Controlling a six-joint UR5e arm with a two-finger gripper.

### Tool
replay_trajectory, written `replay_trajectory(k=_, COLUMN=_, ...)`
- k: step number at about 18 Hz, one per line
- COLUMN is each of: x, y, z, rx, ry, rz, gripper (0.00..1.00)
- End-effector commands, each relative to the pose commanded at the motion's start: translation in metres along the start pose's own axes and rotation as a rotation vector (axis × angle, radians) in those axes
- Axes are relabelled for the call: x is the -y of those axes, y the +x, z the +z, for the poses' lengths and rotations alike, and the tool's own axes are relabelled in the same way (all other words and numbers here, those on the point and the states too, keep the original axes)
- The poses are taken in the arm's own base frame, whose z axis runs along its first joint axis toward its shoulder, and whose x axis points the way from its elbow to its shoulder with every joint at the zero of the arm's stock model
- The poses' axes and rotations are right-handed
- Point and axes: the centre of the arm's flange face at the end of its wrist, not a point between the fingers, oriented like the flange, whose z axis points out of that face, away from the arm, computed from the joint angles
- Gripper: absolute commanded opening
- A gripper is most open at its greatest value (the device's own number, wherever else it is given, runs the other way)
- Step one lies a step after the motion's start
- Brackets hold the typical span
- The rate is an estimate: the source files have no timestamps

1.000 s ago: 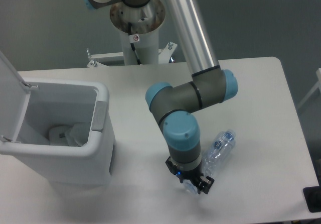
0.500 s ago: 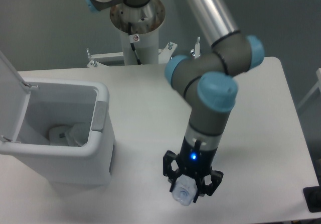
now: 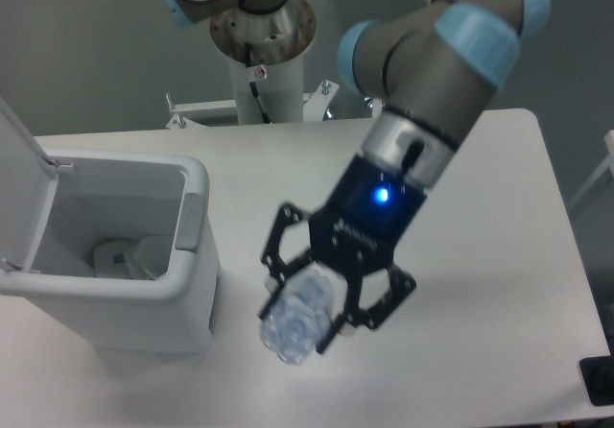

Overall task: Place the trash in the trash can
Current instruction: 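Lift the bottle and carry it over the trash bin, then lower the bottle into the bin and open the gripper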

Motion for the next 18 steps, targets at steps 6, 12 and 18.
replay_trajectory(k=6, x=0.032, y=0.074, z=0.002, rx=-0.154, ry=0.063, rz=-0.040, gripper=0.39)
replay_trajectory(k=12, x=0.003, y=0.112, z=0.046, rx=-0.239, ry=0.012, rz=-0.072, gripper=0.46)
replay_trajectory(k=18, x=-0.043, y=0.124, z=0.062, rx=-0.263, ry=-0.016, rz=-0.015, gripper=0.97)
